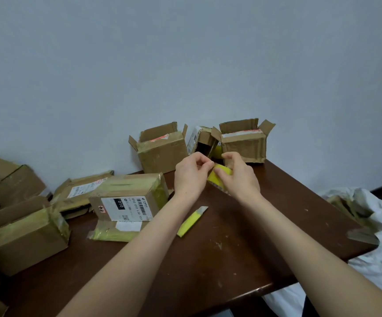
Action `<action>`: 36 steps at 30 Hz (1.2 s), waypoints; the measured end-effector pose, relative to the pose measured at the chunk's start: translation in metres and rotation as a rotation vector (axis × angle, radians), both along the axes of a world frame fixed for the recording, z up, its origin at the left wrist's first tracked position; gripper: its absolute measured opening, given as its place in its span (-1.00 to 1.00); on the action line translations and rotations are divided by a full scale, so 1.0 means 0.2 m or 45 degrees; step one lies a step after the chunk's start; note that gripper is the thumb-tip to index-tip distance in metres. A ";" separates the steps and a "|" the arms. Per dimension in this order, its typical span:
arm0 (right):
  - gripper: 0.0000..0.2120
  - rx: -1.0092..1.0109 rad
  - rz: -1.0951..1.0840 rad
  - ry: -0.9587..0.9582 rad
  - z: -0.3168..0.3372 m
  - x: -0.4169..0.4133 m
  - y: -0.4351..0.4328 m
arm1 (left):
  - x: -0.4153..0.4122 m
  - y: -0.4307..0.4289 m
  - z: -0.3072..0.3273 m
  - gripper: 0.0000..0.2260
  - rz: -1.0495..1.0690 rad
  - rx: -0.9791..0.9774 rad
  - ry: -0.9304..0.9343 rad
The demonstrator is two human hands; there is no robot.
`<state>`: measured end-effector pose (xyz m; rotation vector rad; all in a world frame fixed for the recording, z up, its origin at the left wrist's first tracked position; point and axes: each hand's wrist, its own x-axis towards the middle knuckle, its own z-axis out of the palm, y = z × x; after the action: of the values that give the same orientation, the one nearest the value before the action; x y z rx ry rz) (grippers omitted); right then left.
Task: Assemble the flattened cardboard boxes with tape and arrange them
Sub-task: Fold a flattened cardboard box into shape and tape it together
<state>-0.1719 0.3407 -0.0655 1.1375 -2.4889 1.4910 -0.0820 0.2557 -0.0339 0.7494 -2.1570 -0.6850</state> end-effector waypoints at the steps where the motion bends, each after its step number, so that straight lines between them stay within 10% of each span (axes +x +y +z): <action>1: -0.64 0.028 -0.014 0.012 0.00 -0.01 0.00 | 0.00 0.01 -0.01 -0.89 0.005 -0.042 0.015; 17: -0.74 -0.178 0.336 -0.234 -0.05 -0.07 0.06 | 0.05 -0.03 0.02 -0.76 -0.025 0.339 0.122; 36: -0.70 -0.231 0.269 -0.117 0.02 -0.01 0.09 | 0.08 0.01 0.04 -0.88 0.017 -0.536 -0.377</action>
<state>-0.1743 0.3583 -0.0612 1.3621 -2.2880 1.8179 -0.0659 0.2570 -0.0256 0.6652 -2.4478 -0.1011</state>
